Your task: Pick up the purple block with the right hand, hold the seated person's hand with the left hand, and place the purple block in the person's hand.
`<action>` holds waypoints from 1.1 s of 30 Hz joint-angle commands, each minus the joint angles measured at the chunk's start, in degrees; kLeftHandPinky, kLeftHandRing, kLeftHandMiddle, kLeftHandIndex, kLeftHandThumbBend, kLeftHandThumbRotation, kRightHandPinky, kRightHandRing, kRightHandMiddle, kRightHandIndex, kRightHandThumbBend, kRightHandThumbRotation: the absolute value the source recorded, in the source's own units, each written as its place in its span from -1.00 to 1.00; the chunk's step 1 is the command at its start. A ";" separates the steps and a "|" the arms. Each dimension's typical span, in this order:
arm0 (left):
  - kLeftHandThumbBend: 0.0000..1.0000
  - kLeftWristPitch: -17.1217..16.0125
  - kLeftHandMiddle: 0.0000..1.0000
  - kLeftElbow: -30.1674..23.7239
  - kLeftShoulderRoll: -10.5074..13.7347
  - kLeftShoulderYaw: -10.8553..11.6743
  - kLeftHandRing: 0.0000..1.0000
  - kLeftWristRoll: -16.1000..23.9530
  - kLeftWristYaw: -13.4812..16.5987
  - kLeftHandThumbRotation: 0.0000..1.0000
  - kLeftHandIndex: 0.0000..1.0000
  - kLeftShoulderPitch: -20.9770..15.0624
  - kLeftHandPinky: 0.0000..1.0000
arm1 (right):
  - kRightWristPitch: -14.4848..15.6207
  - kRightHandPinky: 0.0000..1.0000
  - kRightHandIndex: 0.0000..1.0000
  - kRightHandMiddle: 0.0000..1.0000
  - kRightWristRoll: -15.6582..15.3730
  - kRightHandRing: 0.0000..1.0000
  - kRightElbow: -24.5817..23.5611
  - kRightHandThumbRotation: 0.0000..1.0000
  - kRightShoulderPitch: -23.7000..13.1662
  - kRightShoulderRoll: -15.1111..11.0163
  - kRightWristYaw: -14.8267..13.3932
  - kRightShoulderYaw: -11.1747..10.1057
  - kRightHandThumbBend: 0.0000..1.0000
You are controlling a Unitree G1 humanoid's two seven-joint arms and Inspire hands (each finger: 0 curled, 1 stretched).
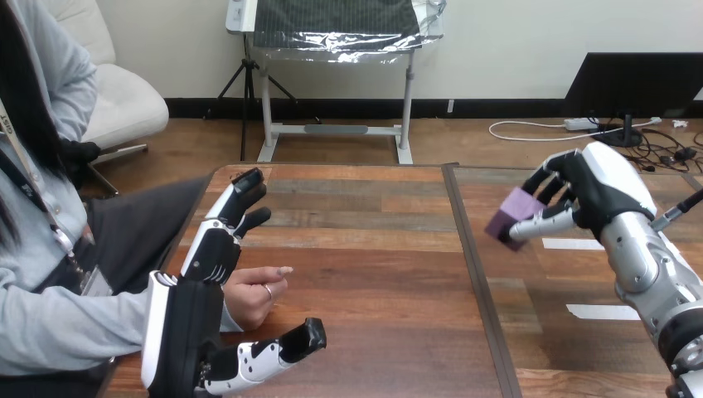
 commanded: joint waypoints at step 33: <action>1.00 18.62 0.83 -10.63 8.16 6.26 0.86 14.00 6.13 -0.17 0.79 -1.73 0.74 | -6.42 -0.49 0.00 -0.19 8.71 -0.37 -11.57 -1.00 2.47 4.48 -1.30 -7.27 0.59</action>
